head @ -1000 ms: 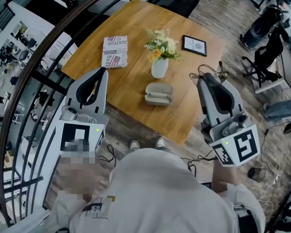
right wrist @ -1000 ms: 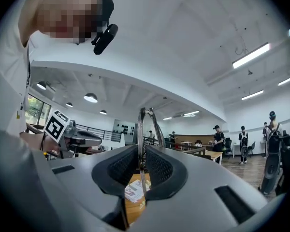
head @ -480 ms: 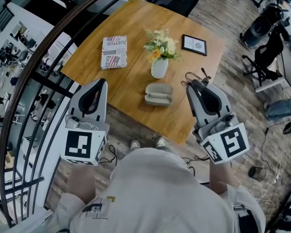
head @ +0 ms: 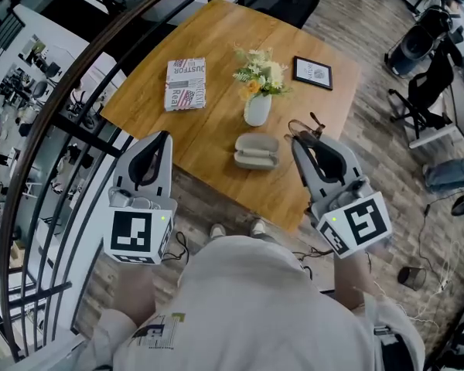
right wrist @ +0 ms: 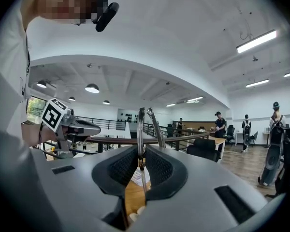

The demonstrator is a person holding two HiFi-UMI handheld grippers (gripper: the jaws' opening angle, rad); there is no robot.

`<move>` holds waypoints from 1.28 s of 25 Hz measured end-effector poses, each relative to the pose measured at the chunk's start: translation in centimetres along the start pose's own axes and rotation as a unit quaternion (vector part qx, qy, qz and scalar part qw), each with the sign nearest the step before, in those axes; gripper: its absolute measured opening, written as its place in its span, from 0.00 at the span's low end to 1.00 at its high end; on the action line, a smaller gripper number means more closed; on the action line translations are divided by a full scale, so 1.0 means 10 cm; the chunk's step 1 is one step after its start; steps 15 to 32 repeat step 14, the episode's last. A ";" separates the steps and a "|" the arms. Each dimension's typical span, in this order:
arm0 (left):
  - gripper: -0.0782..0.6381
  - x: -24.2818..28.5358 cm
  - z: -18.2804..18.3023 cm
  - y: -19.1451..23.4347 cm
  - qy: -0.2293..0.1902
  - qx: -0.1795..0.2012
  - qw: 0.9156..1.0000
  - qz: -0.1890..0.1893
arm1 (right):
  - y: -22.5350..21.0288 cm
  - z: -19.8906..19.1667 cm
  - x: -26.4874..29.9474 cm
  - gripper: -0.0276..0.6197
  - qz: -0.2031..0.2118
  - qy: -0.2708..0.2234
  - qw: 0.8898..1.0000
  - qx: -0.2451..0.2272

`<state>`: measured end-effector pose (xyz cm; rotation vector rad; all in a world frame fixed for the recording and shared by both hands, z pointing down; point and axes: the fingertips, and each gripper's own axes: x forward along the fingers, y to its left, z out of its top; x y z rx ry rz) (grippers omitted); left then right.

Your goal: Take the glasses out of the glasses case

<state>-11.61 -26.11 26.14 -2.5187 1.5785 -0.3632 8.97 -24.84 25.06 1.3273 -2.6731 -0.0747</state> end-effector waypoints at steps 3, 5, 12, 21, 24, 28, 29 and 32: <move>0.13 0.02 0.02 0.01 -0.002 -0.001 1.000 0.001 | -0.01 -0.01 0.01 0.15 0.001 0.005 1.000 -0.001; 0.13 0.01 0.03 0.02 -0.002 -0.002 1.000 0.000 | 0.00 0.00 0.00 0.15 0.001 0.006 1.000 -0.002; 0.13 0.02 0.03 0.02 0.000 -0.023 1.000 -0.006 | -0.01 0.02 0.01 0.15 0.004 0.008 1.000 -0.003; 0.13 0.03 0.05 0.02 0.000 -0.020 1.000 -0.003 | -0.03 0.02 0.02 0.15 0.005 0.008 1.000 -0.004; 0.13 0.03 0.05 0.02 0.000 -0.020 1.000 -0.003 | -0.03 0.02 0.02 0.15 0.005 0.008 1.000 -0.004; 0.13 0.03 0.05 0.02 0.000 -0.020 1.000 -0.003 | -0.03 0.02 0.02 0.15 0.005 0.008 1.000 -0.004; 0.13 0.03 0.05 0.02 0.000 -0.020 1.000 -0.003 | -0.03 0.02 0.02 0.15 0.005 0.008 1.000 -0.004; 0.13 0.03 0.05 0.02 0.000 -0.020 1.000 -0.003 | -0.03 0.02 0.02 0.15 0.005 0.008 1.000 -0.004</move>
